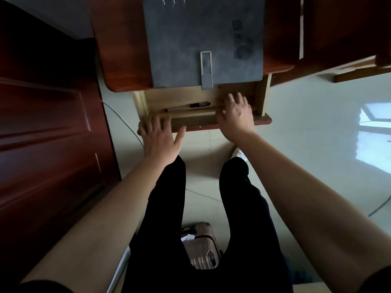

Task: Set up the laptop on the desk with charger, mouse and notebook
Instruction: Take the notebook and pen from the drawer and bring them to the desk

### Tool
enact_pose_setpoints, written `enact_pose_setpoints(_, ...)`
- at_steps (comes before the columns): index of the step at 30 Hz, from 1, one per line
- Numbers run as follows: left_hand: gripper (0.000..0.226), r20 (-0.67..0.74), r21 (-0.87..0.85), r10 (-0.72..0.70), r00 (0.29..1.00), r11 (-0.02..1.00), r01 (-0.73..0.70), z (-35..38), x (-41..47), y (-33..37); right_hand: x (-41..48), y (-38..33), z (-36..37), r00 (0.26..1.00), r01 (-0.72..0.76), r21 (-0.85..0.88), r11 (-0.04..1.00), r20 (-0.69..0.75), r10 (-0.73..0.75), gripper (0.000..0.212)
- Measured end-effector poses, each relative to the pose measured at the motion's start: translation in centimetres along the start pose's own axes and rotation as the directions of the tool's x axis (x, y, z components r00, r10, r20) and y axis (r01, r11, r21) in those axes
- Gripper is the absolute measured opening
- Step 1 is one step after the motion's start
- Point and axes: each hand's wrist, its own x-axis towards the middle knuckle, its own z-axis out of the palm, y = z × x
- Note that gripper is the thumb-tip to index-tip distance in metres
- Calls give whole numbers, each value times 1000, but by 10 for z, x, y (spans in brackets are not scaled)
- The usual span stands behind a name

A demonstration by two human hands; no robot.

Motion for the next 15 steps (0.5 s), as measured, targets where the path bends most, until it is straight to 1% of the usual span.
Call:
enact_pose_setpoints(1,67,31,27,16,999,1000,-17,7,0,-3,4,-2,6,995,56,-24,998,79,-54,39)
enact_pose_setpoints(2,68,30,43,31,999,999,-32,12,1,-5,9,-5,11,987,102,-29,994,128,-98,38)
enact_pose_setpoints(4,66,-11,51,34,999,998,-34,17,0,-7,18,-13,22,965,164,-36,986,214,-153,41)
enact_pose_setpoints(6,64,-40,35,37,999,999,-35,20,-1,-7,28,-21,31,946,170,-55,984,289,-148,46)
enact_pose_setpoints(9,61,-90,4,32,995,999,-32,24,1,-6,41,-26,36,930,157,-89,984,348,-116,51)
enact_pose_setpoints(13,60,-166,-31,17,986,999,-22,30,-2,-5,46,-24,39,915,167,-161,973,392,-92,46)
enact_pose_setpoints(15,60,-173,-41,-3,985,999,-4,30,-3,-3,48,-22,36,906,176,-170,970,413,-92,44)
